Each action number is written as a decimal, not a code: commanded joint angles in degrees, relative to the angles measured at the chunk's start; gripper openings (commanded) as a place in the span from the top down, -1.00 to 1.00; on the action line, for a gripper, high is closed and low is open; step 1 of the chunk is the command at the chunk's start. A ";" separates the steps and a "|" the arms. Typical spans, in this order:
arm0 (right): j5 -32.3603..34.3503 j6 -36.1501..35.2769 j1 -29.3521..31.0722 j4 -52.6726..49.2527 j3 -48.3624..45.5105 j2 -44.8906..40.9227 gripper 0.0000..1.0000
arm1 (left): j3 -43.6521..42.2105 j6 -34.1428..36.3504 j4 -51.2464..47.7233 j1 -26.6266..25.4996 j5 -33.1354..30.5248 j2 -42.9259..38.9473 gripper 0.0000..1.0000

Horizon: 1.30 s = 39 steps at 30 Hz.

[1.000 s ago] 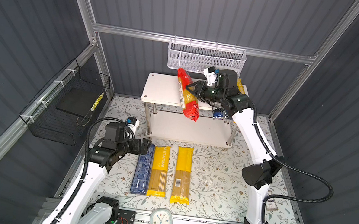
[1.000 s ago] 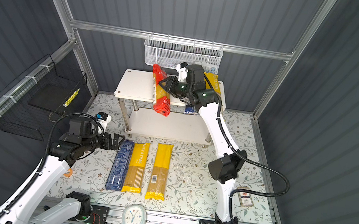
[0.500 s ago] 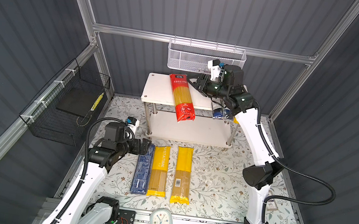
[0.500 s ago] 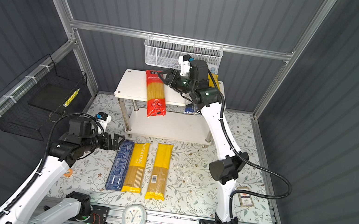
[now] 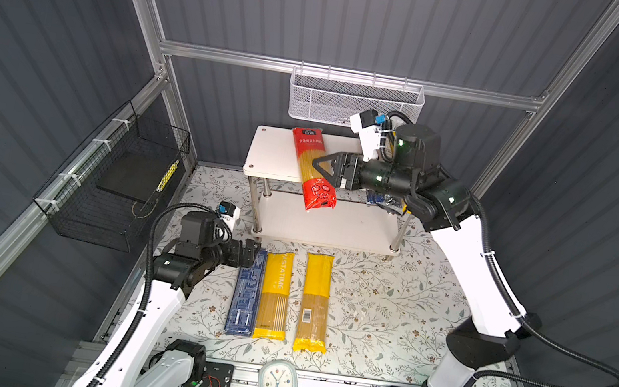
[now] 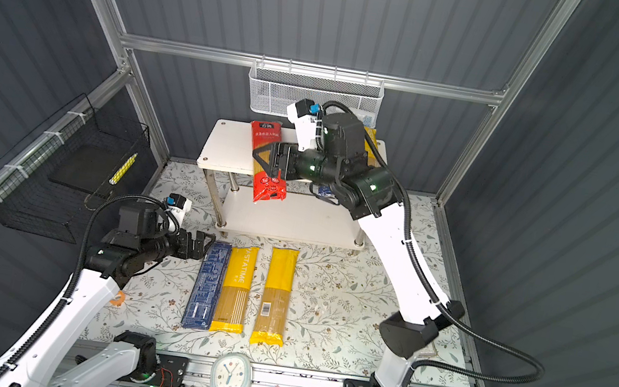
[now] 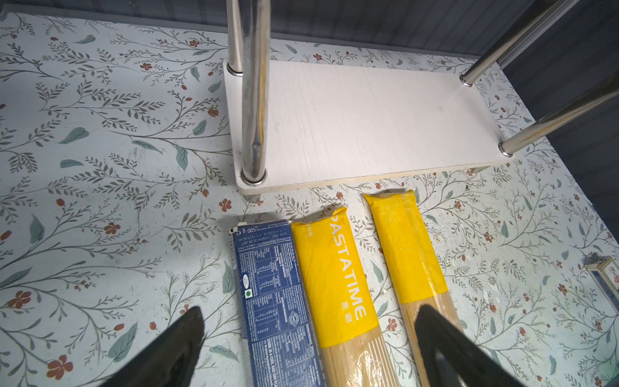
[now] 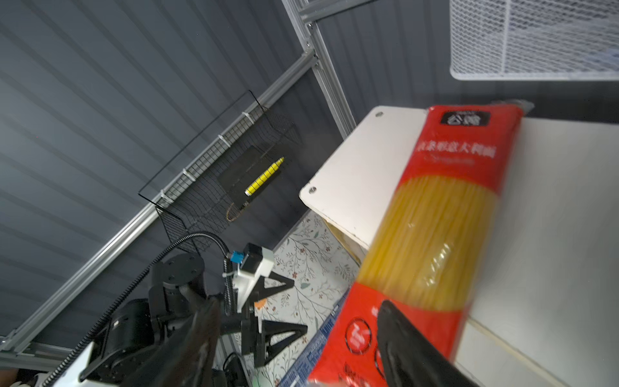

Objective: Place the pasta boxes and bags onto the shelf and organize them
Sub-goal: 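Carry the red bag over the shelf's top tier with the right gripper, then release the red spaghetti bag on the top tier and withdraw the right gripper, then move the right gripper down over the yellow barcode spaghetti bag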

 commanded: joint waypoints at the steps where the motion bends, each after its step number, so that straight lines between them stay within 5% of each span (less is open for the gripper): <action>1: 8.01 -5.99 1.05 -2.80 -8.62 -5.16 -0.57 | 1.56 0.87 -0.64 -0.19 -0.43 -0.72 -0.98; 10: 29.99 -8.31 1.59 -6.08 -22.84 -20.42 -0.60 | 1.67 0.76 -0.74 -0.21 -0.65 0.10 -0.99; 22: 11.25 -7.76 3.22 1.60 -44.64 -33.45 -0.70 | 1.31 -1.56 -0.58 -0.19 -1.15 0.19 -0.99; 27: 13.35 -5.92 4.90 -0.44 -53.41 -37.70 -0.77 | -0.33 -8.26 -1.07 -0.19 -4.65 0.49 -0.99; 29: 14.55 -4.73 5.01 0.20 -57.48 -38.94 -0.97 | -1.39 -9.70 -0.47 -0.19 -3.64 0.18 -0.99; 39: 15.11 0.73 5.40 9.29 -71.20 -39.47 -0.98 | -6.56 -16.53 -0.84 -0.35 -0.84 -1.99 -0.99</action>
